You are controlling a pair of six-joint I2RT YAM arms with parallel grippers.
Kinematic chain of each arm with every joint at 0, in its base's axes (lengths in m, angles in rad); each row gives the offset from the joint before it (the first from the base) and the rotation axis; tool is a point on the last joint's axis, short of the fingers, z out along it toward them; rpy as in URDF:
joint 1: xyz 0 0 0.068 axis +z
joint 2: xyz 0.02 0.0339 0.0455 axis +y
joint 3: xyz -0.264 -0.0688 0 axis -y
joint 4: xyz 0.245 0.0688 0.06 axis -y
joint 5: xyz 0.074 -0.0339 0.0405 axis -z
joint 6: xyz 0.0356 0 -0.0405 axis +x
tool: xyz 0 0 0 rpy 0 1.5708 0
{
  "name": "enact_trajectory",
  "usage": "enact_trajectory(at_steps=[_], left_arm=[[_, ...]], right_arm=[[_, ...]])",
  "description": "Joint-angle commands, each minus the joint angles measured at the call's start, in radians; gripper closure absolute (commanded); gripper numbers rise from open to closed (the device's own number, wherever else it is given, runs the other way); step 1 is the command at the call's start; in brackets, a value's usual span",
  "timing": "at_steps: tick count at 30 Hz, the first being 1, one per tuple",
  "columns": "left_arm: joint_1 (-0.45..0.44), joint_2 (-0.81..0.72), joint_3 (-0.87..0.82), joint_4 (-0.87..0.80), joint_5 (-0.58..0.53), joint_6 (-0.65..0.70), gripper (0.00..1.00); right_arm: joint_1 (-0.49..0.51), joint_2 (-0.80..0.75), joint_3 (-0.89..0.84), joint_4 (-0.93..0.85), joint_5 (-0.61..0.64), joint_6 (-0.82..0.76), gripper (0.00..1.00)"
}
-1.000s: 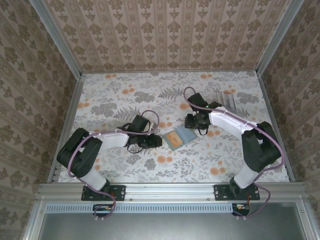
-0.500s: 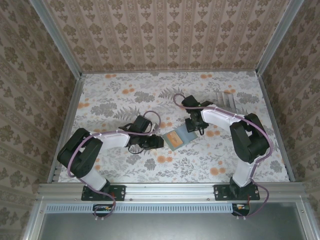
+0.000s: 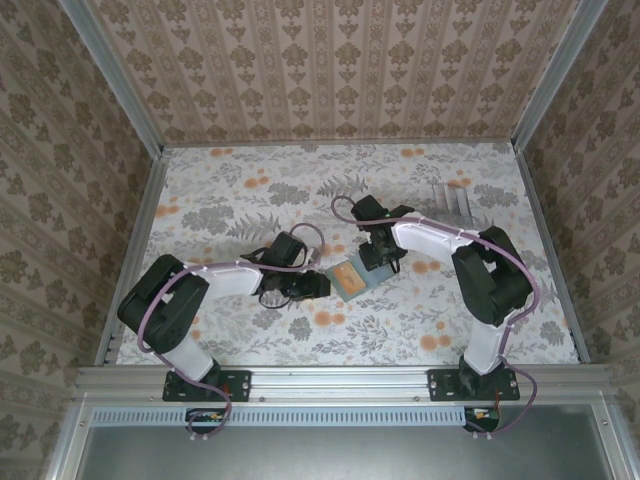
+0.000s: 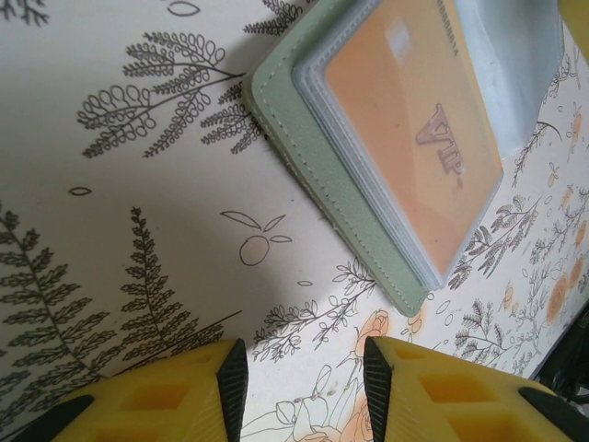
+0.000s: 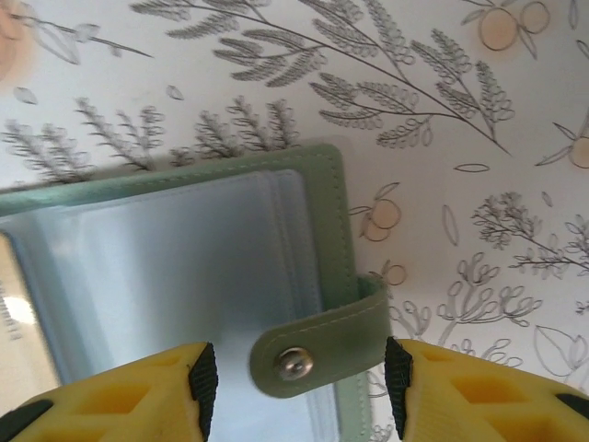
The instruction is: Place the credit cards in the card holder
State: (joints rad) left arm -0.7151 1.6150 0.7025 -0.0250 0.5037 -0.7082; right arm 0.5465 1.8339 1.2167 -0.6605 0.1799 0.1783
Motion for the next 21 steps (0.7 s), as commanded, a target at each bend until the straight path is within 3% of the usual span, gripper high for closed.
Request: enact_trajectory(at_steps=[1,6,14,21], left_arm=[[-0.008,0.019,0.015,0.008,-0.001,-0.009,0.59],[-0.01,0.021,0.012,0.025,-0.004,-0.02,0.59],[-0.018,0.04,0.025,0.049,-0.009,-0.035,0.59],[-0.022,0.068,0.035,0.126,0.011,-0.066,0.58]], right_arm=[[0.001,0.018,0.015,-0.033,0.126,-0.01,0.46],[-0.005,-0.007,0.012,-0.038,0.263,0.022,0.51],[-0.072,-0.034,-0.017,0.026,0.066,0.021,0.87],[-0.086,-0.004,-0.022,0.026,-0.047,0.023,0.96]])
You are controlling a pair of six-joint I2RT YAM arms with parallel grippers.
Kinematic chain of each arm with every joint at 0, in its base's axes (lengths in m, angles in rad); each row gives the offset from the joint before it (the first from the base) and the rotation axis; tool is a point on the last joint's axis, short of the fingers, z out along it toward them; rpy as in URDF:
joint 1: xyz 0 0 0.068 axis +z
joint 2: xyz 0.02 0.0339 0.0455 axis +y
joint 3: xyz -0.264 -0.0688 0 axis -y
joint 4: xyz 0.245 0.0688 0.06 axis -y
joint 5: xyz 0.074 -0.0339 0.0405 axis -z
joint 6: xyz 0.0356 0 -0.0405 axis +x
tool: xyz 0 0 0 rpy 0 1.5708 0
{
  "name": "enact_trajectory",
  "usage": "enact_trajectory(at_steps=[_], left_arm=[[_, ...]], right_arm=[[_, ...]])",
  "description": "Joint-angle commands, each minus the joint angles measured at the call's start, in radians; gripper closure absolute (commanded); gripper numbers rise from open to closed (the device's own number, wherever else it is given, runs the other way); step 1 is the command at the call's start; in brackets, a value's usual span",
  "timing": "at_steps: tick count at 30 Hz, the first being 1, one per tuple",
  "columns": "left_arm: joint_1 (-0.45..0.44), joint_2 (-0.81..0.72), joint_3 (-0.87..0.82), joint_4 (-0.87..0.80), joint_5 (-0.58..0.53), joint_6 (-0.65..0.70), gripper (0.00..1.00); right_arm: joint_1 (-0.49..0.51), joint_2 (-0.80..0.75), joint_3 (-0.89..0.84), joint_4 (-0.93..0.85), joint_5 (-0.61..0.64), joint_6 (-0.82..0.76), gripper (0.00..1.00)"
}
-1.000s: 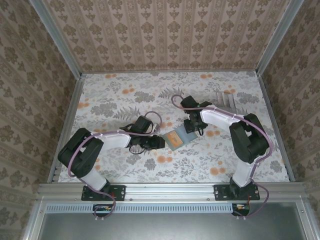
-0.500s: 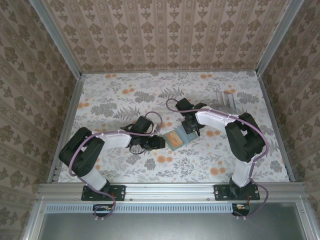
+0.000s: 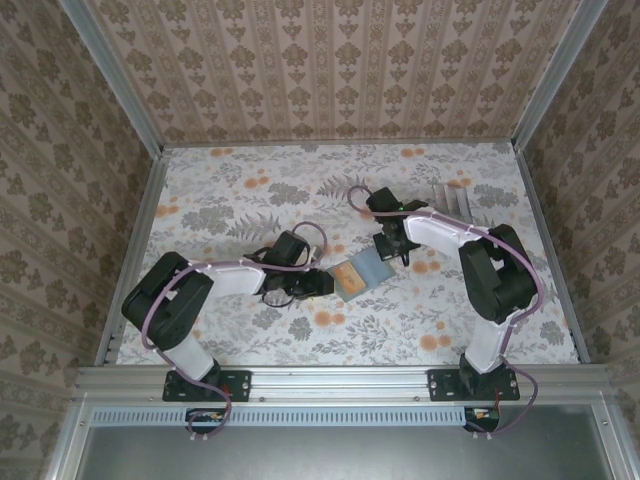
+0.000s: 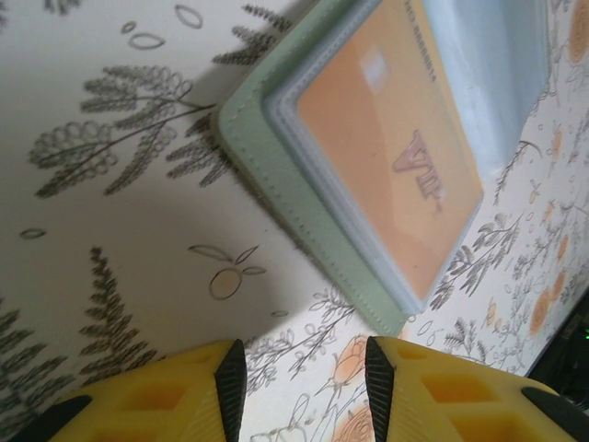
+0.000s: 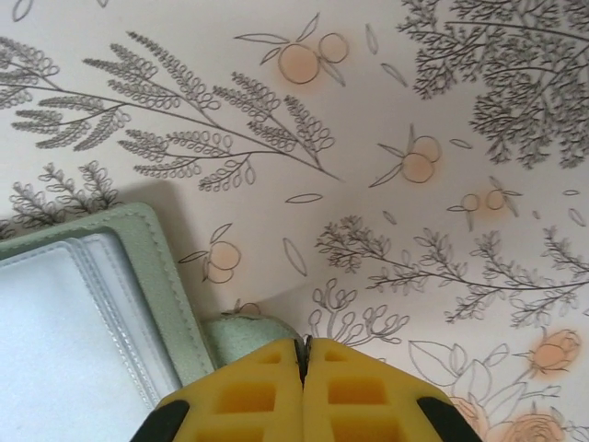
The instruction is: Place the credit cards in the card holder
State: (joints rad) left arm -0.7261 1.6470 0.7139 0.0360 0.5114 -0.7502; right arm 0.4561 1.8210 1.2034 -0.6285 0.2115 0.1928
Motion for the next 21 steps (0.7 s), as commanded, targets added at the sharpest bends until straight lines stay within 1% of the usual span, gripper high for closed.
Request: enact_trajectory(at_steps=[1,5,7,12,18,21], left_arm=[[-0.012,0.041,0.027,0.071,0.008,-0.027,0.58],[-0.009,0.043,0.042,0.07,0.015,-0.024,0.58],[-0.006,0.041,0.049,0.067,0.022,-0.022,0.61],[0.008,0.017,0.047,0.067,0.023,-0.022,0.65],[0.02,-0.01,0.044,0.076,0.033,-0.032,0.67],[0.027,-0.032,0.048,0.05,0.021,-0.027,0.67]], right_arm=[[0.003,0.017,-0.007,-0.011,-0.098,0.008,0.96],[0.0,0.021,-0.004,-0.027,-0.263,0.024,0.98],[0.0,0.024,-0.01,-0.022,-0.361,0.041,1.0],[0.001,0.031,-0.039,0.025,-0.535,0.093,1.0],[0.004,0.035,-0.082,0.136,-0.676,0.167,1.0],[0.007,0.031,-0.085,0.147,-0.683,0.189,1.0]])
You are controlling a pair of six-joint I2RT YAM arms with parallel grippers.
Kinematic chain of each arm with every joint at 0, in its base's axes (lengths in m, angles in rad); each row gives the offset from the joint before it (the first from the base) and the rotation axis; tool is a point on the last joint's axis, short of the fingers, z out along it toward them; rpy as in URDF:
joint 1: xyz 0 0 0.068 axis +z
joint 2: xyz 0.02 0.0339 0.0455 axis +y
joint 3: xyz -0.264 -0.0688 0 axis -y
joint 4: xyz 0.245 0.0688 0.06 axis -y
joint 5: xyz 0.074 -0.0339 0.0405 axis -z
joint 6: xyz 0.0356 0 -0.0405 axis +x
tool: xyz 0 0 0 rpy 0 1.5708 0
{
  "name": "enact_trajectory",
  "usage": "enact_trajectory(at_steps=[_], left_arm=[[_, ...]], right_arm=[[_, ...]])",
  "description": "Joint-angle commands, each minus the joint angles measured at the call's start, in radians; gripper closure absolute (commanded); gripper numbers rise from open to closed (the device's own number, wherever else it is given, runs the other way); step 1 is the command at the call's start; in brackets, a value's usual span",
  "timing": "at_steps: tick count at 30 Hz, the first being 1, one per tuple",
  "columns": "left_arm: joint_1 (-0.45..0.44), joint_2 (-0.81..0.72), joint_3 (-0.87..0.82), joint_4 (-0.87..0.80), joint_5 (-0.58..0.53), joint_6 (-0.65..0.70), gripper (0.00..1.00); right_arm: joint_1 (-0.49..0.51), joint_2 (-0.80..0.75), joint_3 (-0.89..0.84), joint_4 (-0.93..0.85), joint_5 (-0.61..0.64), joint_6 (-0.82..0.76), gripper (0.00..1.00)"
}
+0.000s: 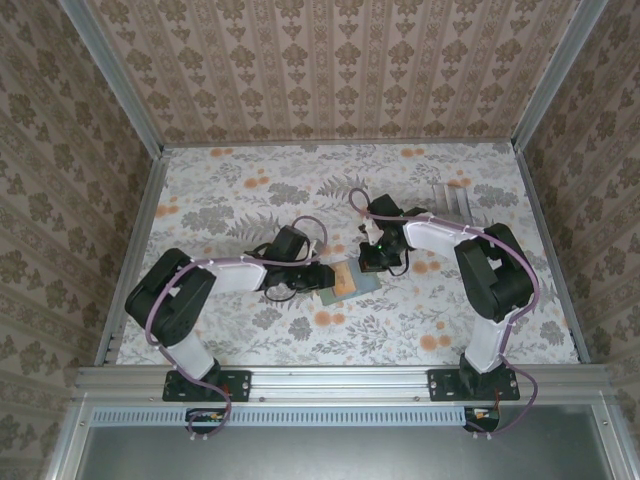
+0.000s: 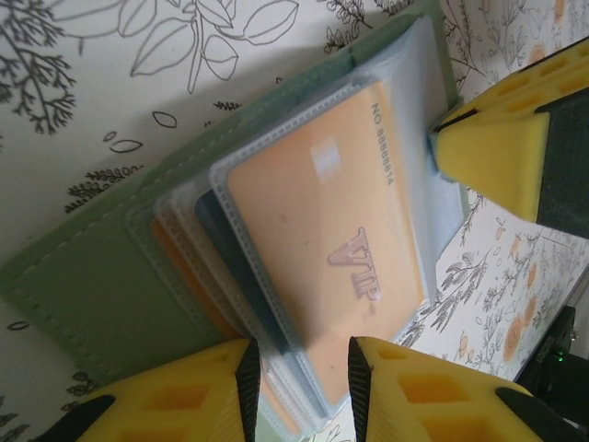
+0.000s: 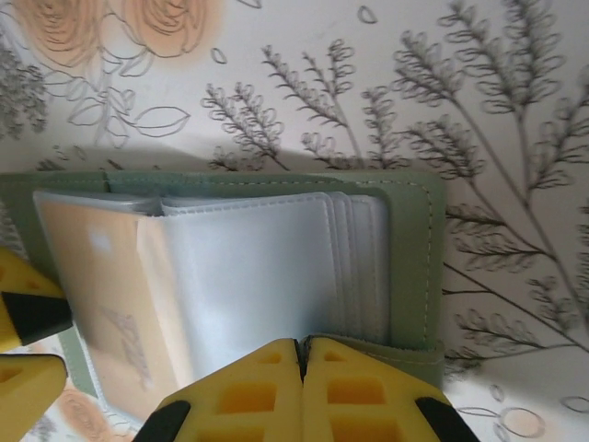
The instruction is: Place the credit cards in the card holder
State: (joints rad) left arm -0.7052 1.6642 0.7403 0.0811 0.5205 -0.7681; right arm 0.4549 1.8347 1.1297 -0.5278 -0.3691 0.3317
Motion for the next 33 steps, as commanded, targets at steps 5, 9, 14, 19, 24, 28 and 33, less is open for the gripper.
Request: enact_trajectory(at_steps=[5,9,14,19,24,28,33], left_arm=[[0.037,-0.133,0.007,-0.155,-0.053,0.019,0.65],[0.066,-0.174,0.006,-0.388,-0.133,0.074,0.63],[0.076,-0.169,-0.054,-0.373,-0.12,0.059,0.6],[0.078,-0.144,-0.092,-0.25,-0.081,0.029,0.6],[0.078,-0.108,-0.062,-0.228,-0.072,0.052,0.6],[0.078,-0.112,-0.052,-0.19,-0.025,0.054,0.61],[0.076,-0.214,-0.035,-0.2,-0.019,0.053,0.61]], right_arm=[[0.007,-0.016,-0.01,0.029,-0.073,0.076,1.0],[0.012,-0.021,-0.031,0.053,-0.091,0.133,1.0],[0.044,-0.012,-0.061,0.119,-0.139,0.212,1.0],[0.061,-0.017,-0.089,0.193,-0.181,0.281,1.0],[0.071,0.004,-0.068,0.191,-0.186,0.291,1.0],[0.079,0.012,-0.067,0.211,-0.195,0.302,1.0],[0.091,0.02,-0.07,0.248,-0.221,0.322,1.0]])
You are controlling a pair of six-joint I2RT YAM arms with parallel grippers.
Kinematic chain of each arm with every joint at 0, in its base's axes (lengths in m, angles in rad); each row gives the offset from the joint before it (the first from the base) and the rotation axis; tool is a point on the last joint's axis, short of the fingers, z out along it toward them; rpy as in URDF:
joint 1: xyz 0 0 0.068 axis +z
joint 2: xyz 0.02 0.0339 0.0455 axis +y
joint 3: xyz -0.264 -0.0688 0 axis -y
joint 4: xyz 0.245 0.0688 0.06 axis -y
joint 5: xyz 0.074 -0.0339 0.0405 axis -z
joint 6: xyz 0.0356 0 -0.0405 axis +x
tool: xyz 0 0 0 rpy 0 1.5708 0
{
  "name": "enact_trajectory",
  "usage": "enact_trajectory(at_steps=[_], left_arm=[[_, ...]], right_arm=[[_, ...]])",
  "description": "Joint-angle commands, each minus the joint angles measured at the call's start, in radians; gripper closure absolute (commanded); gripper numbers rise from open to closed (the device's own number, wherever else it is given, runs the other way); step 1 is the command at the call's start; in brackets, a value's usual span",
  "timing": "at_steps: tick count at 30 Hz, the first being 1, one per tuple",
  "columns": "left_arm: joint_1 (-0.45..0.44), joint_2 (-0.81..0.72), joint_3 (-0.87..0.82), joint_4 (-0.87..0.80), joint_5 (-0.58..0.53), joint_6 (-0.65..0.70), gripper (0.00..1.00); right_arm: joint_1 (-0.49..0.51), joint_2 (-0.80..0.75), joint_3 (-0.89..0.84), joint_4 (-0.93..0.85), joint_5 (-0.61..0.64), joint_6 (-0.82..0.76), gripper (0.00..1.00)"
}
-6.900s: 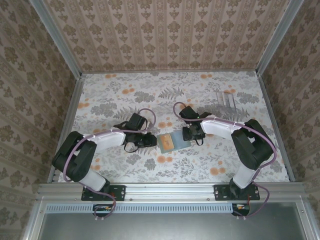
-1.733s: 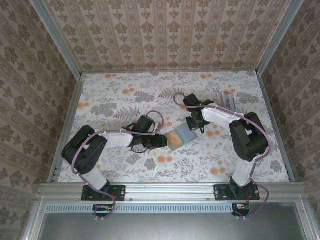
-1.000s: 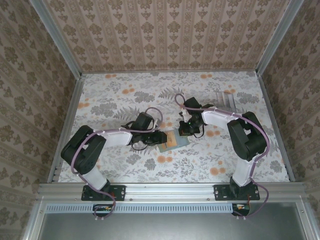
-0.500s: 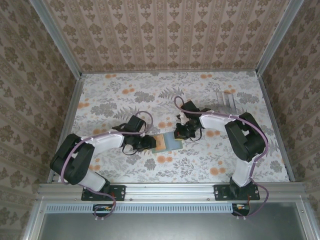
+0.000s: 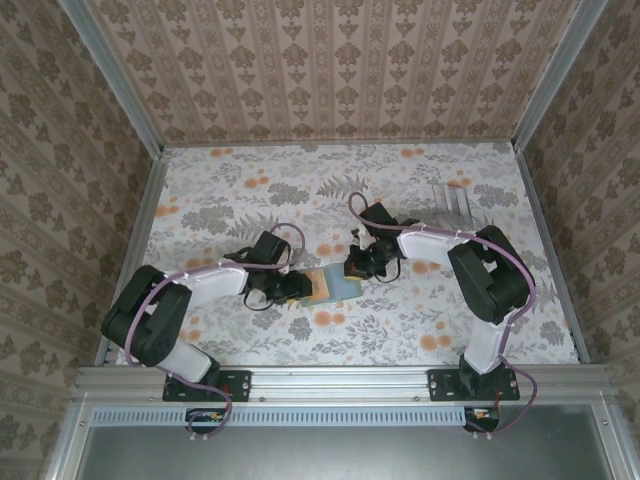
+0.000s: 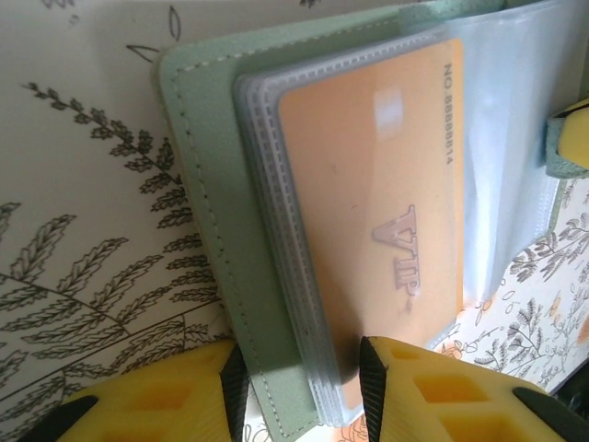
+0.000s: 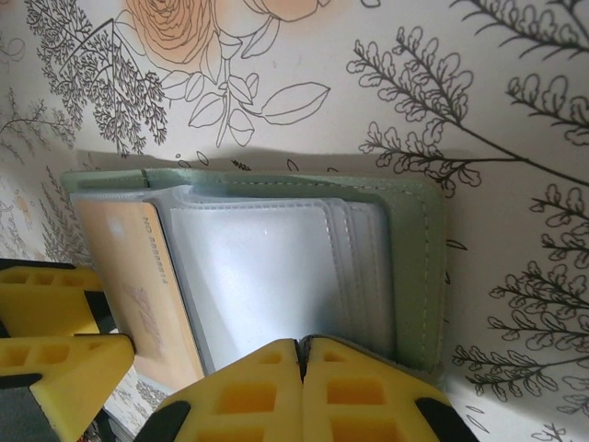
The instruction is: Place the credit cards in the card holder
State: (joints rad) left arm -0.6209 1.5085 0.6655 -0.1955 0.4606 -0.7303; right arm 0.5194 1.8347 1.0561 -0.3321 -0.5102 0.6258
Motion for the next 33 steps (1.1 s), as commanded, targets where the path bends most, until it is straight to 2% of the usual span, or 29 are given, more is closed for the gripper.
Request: enact_trajectory(at_steps=[1,8,17,21,27,33], left_arm=[[-0.008,-0.087,0.043,0.07,0.035,0.014,0.61],[-0.01,-0.169,0.033,0.091,0.002,0.032,0.6],[-0.041,-0.031,0.028,0.288,0.044,0.019,0.61],[-0.076,-0.012,0.083,0.243,0.002,0.058,0.61],[-0.101,0.045,0.107,0.194,-0.024,0.095,0.61],[-0.104,0.077,0.081,0.234,-0.033,0.074,0.66]], right_arm=[[0.028,0.02,0.004,0.06,-0.086,0.03,1.0],[0.045,0.039,0.006,0.117,-0.123,0.068,1.0],[0.053,0.026,-0.041,0.212,-0.12,0.121,1.0],[0.046,-0.006,-0.078,0.222,-0.092,0.132,0.99],[0.008,-0.071,-0.14,0.231,-0.065,0.138,0.93],[-0.017,-0.11,-0.171,0.225,-0.069,0.134,0.79]])
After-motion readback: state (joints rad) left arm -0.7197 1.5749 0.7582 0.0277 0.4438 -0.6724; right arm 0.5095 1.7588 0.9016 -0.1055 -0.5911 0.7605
